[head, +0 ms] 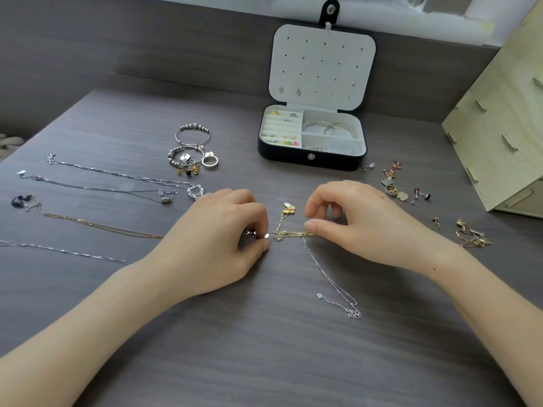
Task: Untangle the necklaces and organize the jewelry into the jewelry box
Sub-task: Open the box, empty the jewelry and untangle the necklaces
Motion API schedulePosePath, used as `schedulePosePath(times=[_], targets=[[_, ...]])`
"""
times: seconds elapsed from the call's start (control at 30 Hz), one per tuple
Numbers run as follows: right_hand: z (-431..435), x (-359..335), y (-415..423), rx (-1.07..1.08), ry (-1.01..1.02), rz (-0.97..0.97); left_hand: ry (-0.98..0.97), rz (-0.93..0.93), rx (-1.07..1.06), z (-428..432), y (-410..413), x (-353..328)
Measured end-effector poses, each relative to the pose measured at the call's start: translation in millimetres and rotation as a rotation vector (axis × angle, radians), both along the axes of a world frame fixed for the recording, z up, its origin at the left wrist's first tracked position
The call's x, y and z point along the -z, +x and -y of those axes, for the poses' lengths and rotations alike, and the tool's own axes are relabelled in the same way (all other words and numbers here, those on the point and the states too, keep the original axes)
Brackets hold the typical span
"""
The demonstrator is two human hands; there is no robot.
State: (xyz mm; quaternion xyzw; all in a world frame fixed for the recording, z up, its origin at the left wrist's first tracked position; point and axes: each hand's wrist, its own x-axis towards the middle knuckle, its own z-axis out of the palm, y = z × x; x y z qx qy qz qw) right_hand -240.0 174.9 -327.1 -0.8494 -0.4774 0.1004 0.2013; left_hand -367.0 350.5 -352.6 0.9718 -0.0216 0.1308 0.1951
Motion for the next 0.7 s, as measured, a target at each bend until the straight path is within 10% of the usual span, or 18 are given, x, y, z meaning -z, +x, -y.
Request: schedulePosePath(times=[0.7], targets=[[-11.7, -0.6, -13.5, -0.029, -0.052, -0.102, 0.156, 0.072, 0.144, 1.7, -6.5, -8.2]])
